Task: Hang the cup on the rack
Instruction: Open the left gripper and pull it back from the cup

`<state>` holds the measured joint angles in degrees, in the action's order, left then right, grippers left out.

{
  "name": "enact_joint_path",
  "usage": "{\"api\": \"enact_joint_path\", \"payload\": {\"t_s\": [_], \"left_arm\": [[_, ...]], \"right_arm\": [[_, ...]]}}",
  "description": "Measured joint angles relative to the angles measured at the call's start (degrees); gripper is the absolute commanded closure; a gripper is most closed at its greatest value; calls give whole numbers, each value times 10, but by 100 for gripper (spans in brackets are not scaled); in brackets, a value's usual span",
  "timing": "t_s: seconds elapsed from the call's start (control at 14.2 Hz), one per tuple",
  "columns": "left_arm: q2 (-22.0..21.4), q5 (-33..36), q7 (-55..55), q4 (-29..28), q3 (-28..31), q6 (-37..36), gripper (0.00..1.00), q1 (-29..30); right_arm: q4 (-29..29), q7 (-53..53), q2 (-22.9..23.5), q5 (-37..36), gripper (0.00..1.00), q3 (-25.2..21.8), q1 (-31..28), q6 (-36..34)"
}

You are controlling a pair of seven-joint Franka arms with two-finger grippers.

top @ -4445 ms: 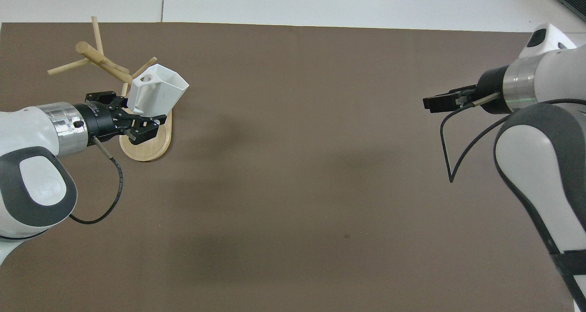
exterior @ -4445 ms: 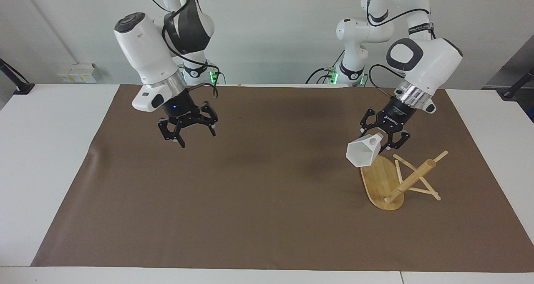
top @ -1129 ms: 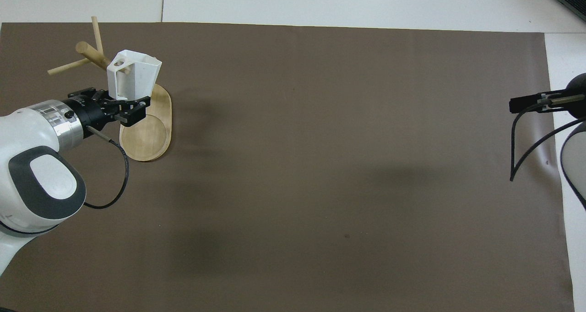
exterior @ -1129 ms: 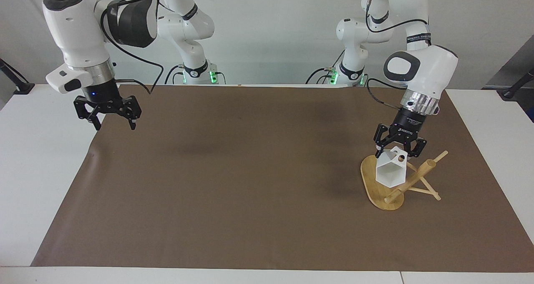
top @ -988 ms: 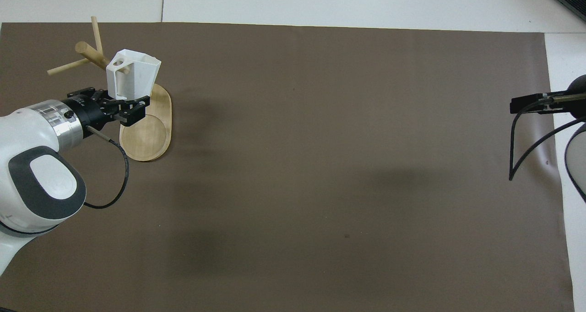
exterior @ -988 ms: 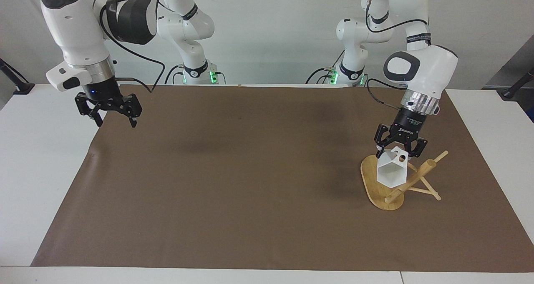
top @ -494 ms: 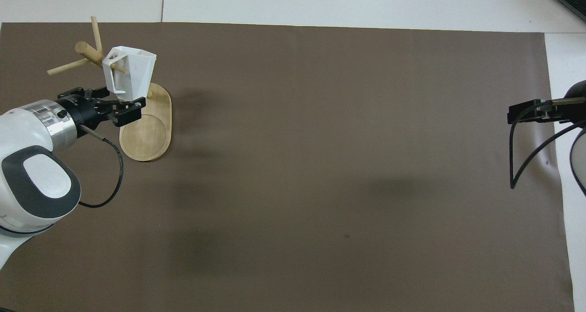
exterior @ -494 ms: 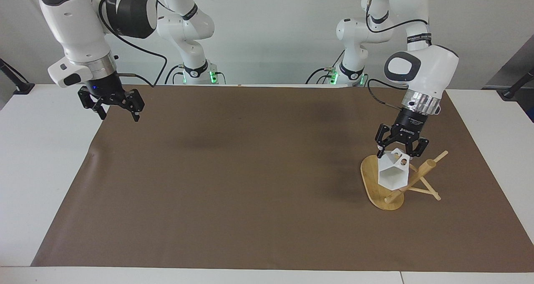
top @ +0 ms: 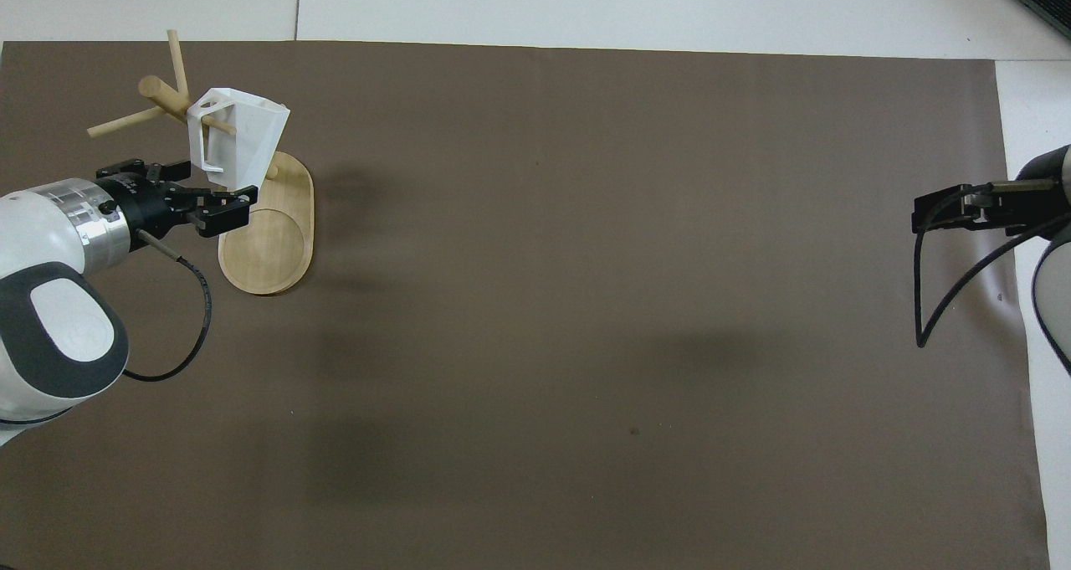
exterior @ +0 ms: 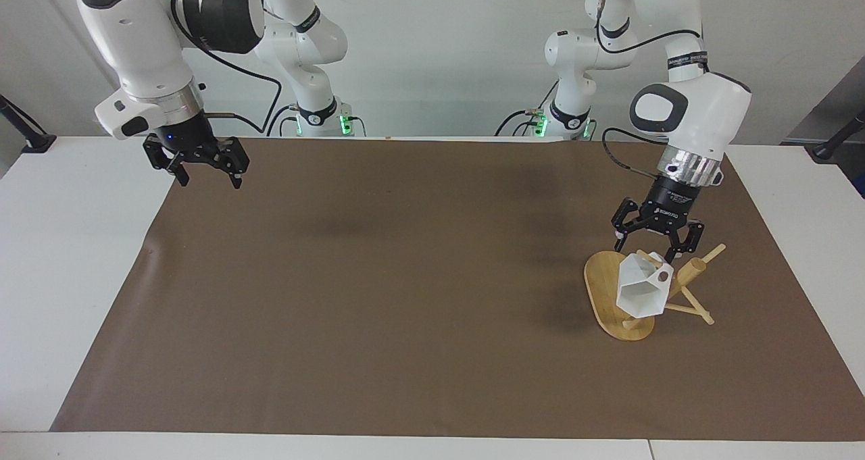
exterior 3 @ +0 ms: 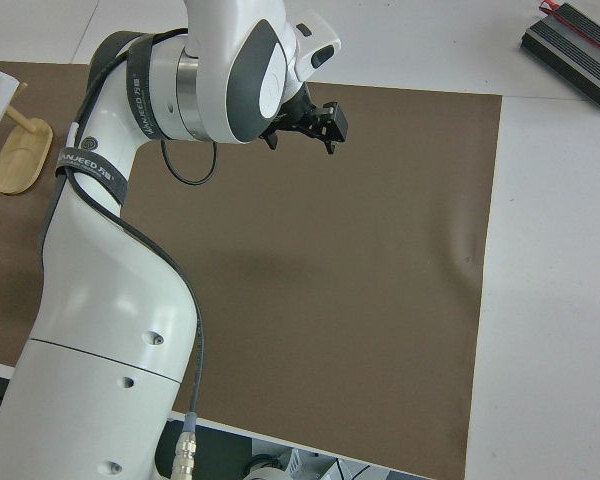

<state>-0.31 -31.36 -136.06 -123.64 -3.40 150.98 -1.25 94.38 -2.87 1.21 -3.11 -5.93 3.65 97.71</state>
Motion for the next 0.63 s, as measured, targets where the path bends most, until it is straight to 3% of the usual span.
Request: {"api": "enact_joint_path", "payload": {"t_s": [0.28, 0.63], "left_arm": [[-8, 79, 0, 41, 2, -95, 0, 37], [-17, 185, 6, 80, 1, -164, 0, 39]], "right_arm": [[-2, -23, 0, 2, 0, 0, 0, -10], [-2, -23, 0, 32, 0, -3, 0, -14]]}}
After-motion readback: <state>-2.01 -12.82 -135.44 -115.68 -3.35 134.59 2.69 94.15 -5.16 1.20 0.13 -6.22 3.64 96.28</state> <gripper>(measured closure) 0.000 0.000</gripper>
